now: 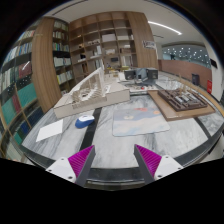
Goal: Arrange mouse
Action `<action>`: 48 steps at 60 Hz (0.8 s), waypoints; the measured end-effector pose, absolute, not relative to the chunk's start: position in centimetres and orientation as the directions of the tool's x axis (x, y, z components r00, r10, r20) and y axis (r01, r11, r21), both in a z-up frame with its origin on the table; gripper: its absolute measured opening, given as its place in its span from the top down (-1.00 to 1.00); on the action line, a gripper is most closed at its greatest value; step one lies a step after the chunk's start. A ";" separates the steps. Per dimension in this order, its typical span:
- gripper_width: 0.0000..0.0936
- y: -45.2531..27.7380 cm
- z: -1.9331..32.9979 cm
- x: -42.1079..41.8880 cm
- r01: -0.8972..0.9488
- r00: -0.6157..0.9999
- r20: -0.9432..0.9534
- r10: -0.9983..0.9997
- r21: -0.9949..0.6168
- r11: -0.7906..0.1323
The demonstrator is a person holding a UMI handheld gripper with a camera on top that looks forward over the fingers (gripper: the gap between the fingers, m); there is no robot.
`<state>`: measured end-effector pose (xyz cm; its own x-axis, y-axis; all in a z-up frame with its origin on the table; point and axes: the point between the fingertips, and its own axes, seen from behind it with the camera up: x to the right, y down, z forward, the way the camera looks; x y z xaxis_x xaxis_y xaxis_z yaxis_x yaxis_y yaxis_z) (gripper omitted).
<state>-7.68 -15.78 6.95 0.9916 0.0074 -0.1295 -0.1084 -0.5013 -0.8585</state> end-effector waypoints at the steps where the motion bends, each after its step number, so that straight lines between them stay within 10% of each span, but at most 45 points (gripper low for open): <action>1: -0.76 -15.7 6.9 -7.7 -0.110 0.991 -0.133 0.009 -0.857 -0.503; 48: -0.76 3.4 -0.1 -24.6 0.035 0.943 -0.165 0.287 -0.812 -0.582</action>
<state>-24.60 3.36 -0.07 0.9435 0.2875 -0.1649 0.0353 -0.5820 -0.8124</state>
